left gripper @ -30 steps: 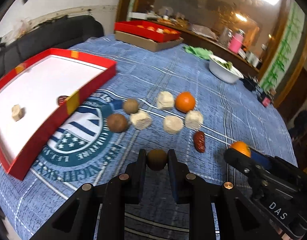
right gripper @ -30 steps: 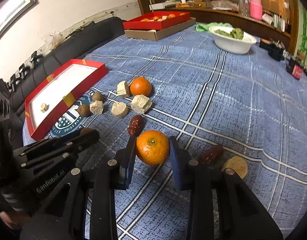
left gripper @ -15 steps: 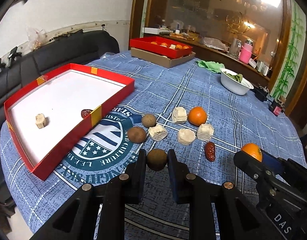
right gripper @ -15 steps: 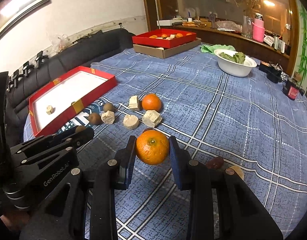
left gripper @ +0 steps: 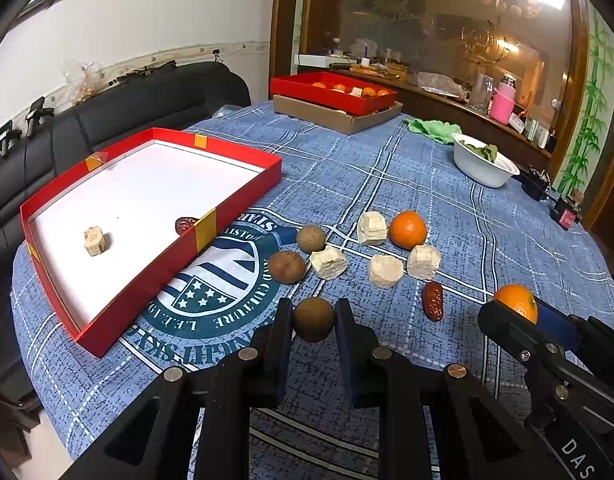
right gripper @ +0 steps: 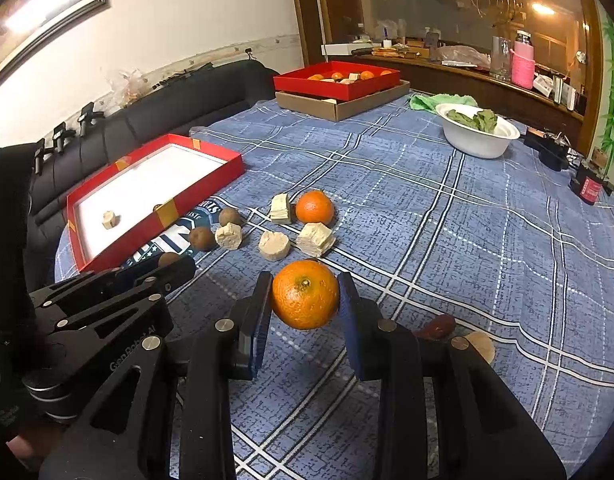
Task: Organize fruits
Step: 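Lift the orange with the right tool while the left tool lifts the brown nut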
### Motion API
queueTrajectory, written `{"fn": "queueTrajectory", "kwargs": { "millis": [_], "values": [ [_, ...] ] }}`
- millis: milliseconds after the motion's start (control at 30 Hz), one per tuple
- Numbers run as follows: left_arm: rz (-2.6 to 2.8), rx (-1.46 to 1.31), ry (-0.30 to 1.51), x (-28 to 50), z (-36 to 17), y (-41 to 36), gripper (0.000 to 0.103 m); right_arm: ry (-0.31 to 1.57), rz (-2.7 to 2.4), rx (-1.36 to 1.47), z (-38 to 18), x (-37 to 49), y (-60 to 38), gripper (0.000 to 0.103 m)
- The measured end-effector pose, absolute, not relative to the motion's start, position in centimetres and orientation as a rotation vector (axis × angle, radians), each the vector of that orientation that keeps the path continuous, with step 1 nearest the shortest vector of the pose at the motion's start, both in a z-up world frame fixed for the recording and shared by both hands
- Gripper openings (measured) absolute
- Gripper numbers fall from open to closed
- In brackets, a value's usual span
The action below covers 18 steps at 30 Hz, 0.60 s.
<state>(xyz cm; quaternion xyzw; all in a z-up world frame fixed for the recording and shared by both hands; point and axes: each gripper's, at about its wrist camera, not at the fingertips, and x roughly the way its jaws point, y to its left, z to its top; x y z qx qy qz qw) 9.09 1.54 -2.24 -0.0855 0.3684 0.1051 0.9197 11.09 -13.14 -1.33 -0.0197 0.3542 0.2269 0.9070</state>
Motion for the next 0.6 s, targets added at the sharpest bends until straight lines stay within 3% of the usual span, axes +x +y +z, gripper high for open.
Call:
{"fn": "queueTrajectory", "kwargs": {
  "millis": [600],
  "values": [
    [0.235,-0.180,0.769,9.22,-2.44,1.74,0.020,0.750,0.510,-0.003,-1.53,11.34,-13.33,0.031]
  ]
}}
